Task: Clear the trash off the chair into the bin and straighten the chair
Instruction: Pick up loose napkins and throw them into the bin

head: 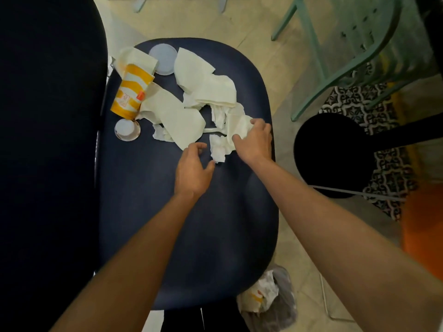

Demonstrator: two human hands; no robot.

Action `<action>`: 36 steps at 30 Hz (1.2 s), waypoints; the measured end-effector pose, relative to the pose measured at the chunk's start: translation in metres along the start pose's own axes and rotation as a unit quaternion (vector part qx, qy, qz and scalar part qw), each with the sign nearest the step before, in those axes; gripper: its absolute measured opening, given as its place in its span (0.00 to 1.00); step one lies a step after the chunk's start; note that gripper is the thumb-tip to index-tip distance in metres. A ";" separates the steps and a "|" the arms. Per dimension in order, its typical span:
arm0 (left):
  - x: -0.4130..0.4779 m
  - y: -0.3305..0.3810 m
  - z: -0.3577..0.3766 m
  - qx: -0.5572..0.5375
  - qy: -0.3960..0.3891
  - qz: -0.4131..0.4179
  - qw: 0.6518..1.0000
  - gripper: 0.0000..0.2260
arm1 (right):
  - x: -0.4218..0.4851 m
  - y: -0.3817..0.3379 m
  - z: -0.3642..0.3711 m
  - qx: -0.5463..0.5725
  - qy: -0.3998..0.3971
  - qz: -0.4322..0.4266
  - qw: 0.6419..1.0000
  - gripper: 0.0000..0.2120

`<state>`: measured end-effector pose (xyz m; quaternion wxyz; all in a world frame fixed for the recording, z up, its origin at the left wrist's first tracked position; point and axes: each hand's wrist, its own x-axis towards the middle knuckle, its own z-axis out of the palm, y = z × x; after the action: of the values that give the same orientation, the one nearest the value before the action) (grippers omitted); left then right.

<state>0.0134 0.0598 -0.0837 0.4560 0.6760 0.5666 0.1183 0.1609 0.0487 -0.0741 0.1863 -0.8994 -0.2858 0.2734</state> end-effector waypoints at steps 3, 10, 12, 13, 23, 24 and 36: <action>0.011 0.000 0.006 0.000 -0.013 0.007 1.000 0.18 | 0.013 -0.001 0.010 0.021 -0.014 0.046 0.999 0.35; 0.021 -0.003 0.015 -0.008 -0.054 0.006 0.999 0.23 | 0.019 0.011 0.026 0.062 -0.013 0.106 0.992 0.44; 0.022 -0.003 0.015 -0.012 -0.056 0.002 0.998 0.24 | 0.017 0.016 0.027 0.078 -0.012 0.124 0.989 0.40; 0.022 -0.002 0.015 -0.014 -0.056 -0.001 0.998 0.25 | 0.016 0.019 0.026 0.080 -0.011 0.126 0.989 0.37; 0.027 -0.005 0.018 -0.028 -0.082 0.010 0.996 0.25 | 0.026 -0.012 0.028 0.023 -0.004 0.041 0.999 0.37; 0.028 -0.006 0.018 -0.031 -0.086 0.010 0.996 0.24 | 0.029 -0.015 0.030 0.012 -0.003 0.045 0.999 0.36; 0.029 0.006 0.012 -0.043 -0.041 -0.009 0.998 0.21 | 0.002 0.007 0.020 0.049 0.117 0.014 0.992 0.20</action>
<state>0.0348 0.0798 -0.0963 0.5087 0.6551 0.5475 0.1109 0.1536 0.0483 -0.0939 0.2589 -0.9187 -0.2358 0.1826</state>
